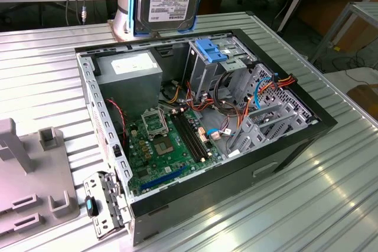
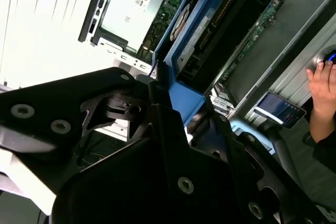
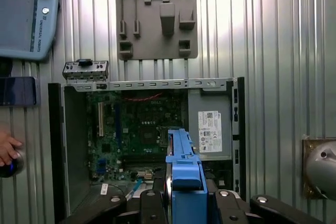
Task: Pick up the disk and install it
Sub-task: 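Pick up the disk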
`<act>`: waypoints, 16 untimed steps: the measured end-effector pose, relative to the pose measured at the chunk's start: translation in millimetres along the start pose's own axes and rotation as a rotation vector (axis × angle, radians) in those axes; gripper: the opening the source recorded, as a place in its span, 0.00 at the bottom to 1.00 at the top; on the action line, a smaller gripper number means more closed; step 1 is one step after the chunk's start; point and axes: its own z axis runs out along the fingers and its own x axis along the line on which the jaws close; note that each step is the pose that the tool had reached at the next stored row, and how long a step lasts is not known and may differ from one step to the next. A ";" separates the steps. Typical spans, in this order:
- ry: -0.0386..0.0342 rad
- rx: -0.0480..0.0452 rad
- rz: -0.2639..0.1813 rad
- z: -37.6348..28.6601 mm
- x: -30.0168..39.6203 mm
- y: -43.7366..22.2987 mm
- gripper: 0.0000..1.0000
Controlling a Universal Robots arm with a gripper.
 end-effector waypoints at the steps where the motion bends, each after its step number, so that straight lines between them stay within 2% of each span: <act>1: -0.0124 -0.0004 0.000 0.1 0.9 -0.8 0.37; 2: -0.0248 -0.0009 0.000 0.4 2.7 -2.0 0.37; 8: -0.0291 -0.0010 0.001 1.4 14.2 -6.2 0.37; 11: -0.0302 -0.0010 0.001 2.4 20.3 -11.3 0.37; 16: -0.0312 -0.0004 -0.005 4.4 20.3 -18.2 0.37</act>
